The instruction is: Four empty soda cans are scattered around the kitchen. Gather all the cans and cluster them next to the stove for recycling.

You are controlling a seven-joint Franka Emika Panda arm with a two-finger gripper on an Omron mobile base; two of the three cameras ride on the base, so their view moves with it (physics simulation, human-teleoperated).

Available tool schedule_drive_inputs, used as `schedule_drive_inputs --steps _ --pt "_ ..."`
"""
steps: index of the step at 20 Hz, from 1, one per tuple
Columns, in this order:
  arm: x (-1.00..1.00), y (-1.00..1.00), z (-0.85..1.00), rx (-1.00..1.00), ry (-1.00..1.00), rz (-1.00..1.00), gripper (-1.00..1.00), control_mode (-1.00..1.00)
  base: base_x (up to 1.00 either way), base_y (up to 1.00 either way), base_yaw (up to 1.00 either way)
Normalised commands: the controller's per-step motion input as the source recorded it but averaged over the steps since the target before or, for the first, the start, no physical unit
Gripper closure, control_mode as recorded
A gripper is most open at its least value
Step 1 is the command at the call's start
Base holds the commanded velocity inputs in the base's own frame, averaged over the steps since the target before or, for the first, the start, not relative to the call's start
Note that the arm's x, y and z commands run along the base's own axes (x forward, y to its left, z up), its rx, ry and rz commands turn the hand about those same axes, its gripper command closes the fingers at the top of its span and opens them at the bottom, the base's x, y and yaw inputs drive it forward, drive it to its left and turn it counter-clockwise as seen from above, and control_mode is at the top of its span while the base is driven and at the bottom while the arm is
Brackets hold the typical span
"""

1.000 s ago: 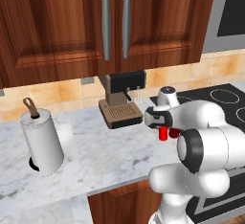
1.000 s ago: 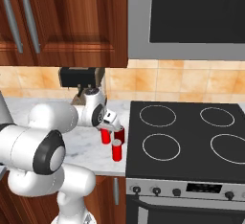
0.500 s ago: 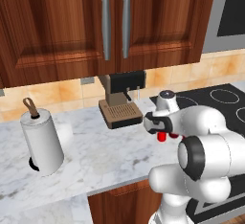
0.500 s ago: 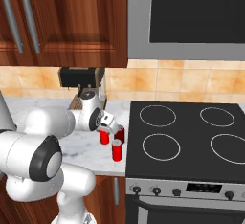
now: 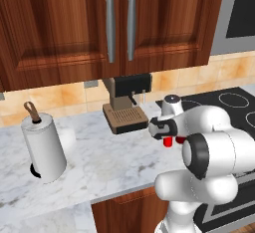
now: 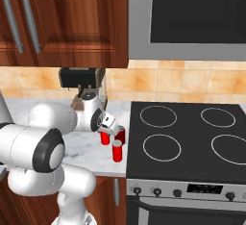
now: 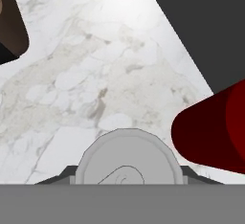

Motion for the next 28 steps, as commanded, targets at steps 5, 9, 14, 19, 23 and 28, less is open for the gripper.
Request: schedule_drive_inputs --steps 5,9,14,19,23,28 --pt "0.0 0.0 -0.25 0.0 -0.04 -0.02 1.0 -1.0 0.0 0.0 0.0" --pt "0.0 0.0 0.0 0.0 0.01 0.0 1.0 -1.0 0.0 0.0 0.0" --pt "0.0 0.0 0.0 0.0 0.0 0.0 1.0 -1.0 0.0 0.0 0.0" --pt "0.0 0.0 0.0 0.0 0.0 0.0 1.0 -1.0 0.0 0.0 0.0" --pt "0.0 0.0 0.0 0.0 0.0 0.0 -1.0 -1.0 0.0 0.0 0.0" --pt "0.0 0.0 0.0 0.0 0.0 0.0 -1.0 -1.0 0.0 0.0 0.0"
